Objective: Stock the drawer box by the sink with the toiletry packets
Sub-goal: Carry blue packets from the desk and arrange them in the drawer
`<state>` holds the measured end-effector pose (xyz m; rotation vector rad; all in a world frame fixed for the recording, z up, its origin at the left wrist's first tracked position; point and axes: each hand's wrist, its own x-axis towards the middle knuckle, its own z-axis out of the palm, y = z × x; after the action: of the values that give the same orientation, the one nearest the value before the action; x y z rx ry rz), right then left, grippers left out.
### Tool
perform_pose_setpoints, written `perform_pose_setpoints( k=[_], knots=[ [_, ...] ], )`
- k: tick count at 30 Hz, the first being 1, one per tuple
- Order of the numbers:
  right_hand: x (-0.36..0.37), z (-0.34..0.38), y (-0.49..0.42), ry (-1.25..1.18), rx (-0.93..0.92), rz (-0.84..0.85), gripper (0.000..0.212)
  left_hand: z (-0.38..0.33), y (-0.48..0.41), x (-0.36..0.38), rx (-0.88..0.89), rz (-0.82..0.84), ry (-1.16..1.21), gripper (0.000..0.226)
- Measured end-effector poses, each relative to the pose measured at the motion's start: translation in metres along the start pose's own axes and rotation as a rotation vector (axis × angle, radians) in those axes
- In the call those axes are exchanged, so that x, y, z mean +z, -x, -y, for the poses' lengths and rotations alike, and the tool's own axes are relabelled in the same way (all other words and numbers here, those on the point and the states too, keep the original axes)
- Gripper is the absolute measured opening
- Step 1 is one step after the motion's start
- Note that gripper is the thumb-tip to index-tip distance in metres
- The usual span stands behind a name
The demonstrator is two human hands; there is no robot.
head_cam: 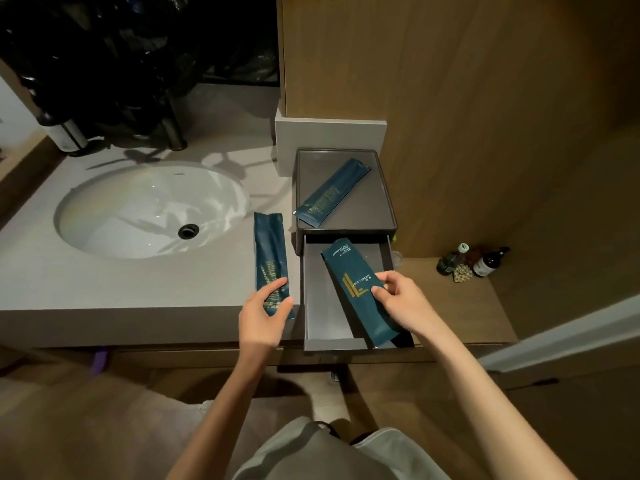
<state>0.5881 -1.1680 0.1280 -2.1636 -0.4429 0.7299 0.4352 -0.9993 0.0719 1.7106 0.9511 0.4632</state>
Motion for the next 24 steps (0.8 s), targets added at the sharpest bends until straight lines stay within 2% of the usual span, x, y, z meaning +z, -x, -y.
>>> perform_pose_setpoints(
  k=[6,9,12,15,19,24],
  knots=[
    [0.036,0.004,-0.026,-0.173,0.071,-0.015,0.013,-0.005,0.007,0.011,0.008,0.035,0.013,0.051],
    [0.051,0.003,-0.034,-0.152,0.074,0.005,0.017,-0.005,0.008,0.012,0.010,0.029,0.015,0.052],
    [0.062,0.002,-0.037,-0.051,0.033,0.050,0.023,-0.005,0.008,0.012,0.032,0.018,0.019,0.050],
    [0.066,0.000,-0.038,0.115,-0.083,0.031,0.030,-0.004,0.007,0.013,0.039,0.019,0.015,0.049],
    [0.054,-0.006,-0.036,0.287,-0.228,0.035,0.064,-0.002,0.008,0.012,0.058,0.038,0.030,0.049],
    [0.031,-0.017,-0.036,0.654,-0.374,0.211,0.088,0.000,0.008,0.013,0.088,0.034,0.019,0.050]
  ],
)
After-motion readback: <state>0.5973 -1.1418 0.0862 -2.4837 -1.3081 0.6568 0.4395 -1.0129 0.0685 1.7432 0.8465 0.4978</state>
